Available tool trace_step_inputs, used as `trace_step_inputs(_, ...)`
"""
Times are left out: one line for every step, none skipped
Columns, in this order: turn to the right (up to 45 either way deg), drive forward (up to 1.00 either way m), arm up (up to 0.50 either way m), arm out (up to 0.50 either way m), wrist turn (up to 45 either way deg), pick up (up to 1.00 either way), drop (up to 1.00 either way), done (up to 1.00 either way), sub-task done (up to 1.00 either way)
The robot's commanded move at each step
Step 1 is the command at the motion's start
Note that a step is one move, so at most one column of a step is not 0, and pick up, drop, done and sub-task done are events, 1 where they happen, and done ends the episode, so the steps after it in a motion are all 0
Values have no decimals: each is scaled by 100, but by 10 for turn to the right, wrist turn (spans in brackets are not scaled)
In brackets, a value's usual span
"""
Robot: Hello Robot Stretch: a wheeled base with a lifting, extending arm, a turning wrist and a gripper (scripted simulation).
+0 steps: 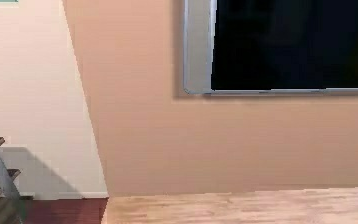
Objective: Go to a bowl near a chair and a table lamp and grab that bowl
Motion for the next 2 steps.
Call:
trace_step_inputs(300, 0, 0, 0, 0, 0, 0, 0, 0)
trace_step_inputs(0, 55, 0, 0, 0, 0, 0, 0, 0)
